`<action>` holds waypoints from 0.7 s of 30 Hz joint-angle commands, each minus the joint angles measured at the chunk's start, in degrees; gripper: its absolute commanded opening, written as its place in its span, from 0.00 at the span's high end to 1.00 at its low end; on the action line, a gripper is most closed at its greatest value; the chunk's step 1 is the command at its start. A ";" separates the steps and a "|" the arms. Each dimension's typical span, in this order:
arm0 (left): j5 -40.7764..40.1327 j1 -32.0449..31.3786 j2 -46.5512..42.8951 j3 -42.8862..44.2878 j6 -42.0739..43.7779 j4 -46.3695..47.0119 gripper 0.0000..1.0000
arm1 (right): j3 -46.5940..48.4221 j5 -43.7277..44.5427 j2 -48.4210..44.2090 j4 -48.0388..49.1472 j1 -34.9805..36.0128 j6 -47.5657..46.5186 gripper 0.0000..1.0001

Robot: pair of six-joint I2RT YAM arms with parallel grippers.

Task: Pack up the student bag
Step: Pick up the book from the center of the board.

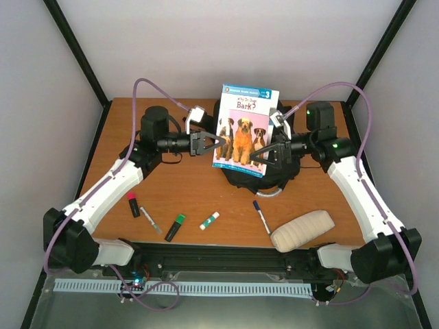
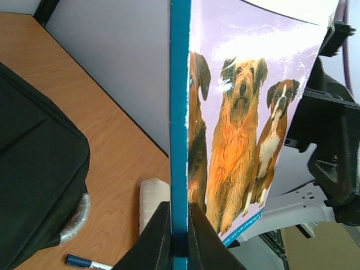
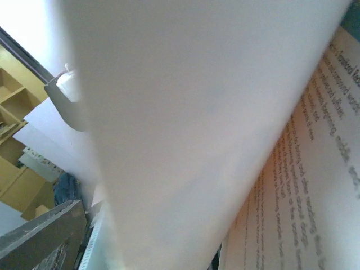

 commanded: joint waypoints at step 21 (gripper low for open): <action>-5.47 -0.11 -1.48 0.94 5.14 -1.42 0.99 | -2.61 13.68 -6.31 13.15 -0.76 15.90 0.57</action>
